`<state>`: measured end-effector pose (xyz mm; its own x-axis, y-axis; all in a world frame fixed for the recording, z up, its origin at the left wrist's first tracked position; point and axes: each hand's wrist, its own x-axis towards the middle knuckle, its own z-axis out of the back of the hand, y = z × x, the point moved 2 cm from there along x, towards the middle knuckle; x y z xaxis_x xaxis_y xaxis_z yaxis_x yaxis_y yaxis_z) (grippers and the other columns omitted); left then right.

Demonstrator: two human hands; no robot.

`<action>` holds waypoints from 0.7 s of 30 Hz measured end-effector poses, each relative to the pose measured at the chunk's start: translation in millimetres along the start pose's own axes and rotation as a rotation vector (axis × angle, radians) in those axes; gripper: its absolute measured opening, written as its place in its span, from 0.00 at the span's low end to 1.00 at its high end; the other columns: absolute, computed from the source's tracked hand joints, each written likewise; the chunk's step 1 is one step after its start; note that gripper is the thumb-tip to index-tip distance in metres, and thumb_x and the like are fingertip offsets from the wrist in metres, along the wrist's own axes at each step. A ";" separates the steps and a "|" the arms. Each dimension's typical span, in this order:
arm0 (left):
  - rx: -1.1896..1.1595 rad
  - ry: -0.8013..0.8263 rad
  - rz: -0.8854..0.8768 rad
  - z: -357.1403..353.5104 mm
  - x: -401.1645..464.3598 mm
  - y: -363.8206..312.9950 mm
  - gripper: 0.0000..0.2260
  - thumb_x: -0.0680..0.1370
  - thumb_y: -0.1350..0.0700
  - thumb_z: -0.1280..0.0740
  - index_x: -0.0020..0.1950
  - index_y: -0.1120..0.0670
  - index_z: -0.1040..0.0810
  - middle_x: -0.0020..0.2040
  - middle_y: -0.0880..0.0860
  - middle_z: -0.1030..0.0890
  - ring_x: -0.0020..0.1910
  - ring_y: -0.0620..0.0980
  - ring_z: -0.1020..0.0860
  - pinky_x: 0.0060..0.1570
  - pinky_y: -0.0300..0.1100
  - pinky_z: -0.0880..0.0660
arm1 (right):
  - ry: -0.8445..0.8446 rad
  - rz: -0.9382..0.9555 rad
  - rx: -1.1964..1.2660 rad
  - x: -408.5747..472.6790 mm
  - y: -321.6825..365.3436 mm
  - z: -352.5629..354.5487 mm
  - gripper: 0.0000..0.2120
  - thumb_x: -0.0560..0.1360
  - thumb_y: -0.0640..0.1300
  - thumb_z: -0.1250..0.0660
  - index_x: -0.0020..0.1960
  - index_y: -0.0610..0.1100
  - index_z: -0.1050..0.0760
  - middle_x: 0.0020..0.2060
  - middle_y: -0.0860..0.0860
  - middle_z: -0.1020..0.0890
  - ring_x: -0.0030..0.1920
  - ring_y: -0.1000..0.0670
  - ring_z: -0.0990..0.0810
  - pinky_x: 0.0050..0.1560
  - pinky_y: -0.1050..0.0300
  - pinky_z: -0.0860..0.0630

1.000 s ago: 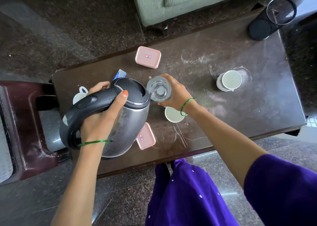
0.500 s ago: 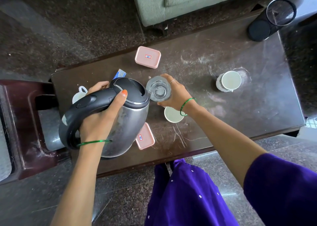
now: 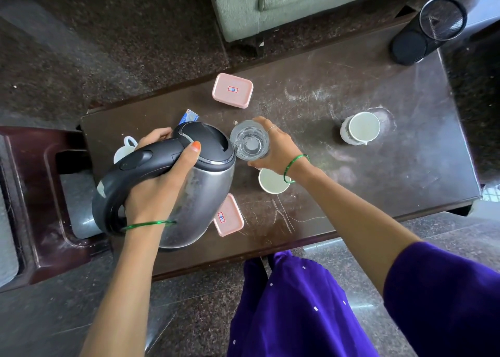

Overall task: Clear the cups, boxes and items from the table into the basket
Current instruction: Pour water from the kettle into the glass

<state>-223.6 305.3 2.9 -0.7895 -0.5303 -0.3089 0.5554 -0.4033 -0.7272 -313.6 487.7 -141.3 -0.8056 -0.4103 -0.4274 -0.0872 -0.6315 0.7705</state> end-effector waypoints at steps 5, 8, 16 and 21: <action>0.014 0.013 -0.003 0.4 0.3 0.3 0.17 0.75 0.49 0.30 0.62 0.52 0.25 0.49 0.37 0.23 0.43 0.20 0.27 0.43 0.13 0.38 | -0.001 0.002 0.004 0.1 0.3 0.2 0.43 0.60 0.41 0.21 0.69 0.47 0.38 0.61 0.47 0.24 0.59 0.45 0.25 0.59 0.58 0.32; 0.025 0.011 -0.002 0.5 -0.4 0.4 0.18 0.75 0.49 0.30 0.63 0.52 0.25 0.52 0.39 0.22 0.44 0.20 0.28 0.44 0.13 0.38 | -0.003 0.002 0.002 -0.3 0.6 0.4 0.43 0.60 0.41 0.21 0.69 0.47 0.38 0.61 0.47 0.24 0.58 0.45 0.25 0.57 0.60 0.34; 0.049 0.045 -0.007 1.6 -0.6 1.3 0.16 0.75 0.44 0.31 0.60 0.47 0.26 0.56 0.40 0.22 0.53 0.27 0.26 0.54 0.21 0.35 | 0.006 -0.012 -0.007 -0.6 1.8 0.6 0.43 0.60 0.42 0.21 0.70 0.47 0.39 0.62 0.47 0.24 0.60 0.44 0.25 0.61 0.55 0.30; 0.107 0.079 -0.023 1.3 -2.1 -1.1 0.25 0.67 0.30 0.39 0.60 0.39 0.32 0.66 0.49 0.24 0.66 0.49 0.27 0.61 0.42 0.35 | 0.011 -0.012 -0.014 -0.8 3.0 1.5 0.43 0.60 0.42 0.21 0.70 0.47 0.38 0.61 0.47 0.24 0.59 0.44 0.25 0.62 0.52 0.28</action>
<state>-222.2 305.9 5.2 -0.8181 -0.4611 -0.3437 0.5584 -0.4937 -0.6667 -314.2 487.1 -137.9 -0.7980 -0.4095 -0.4421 -0.0890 -0.6455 0.7585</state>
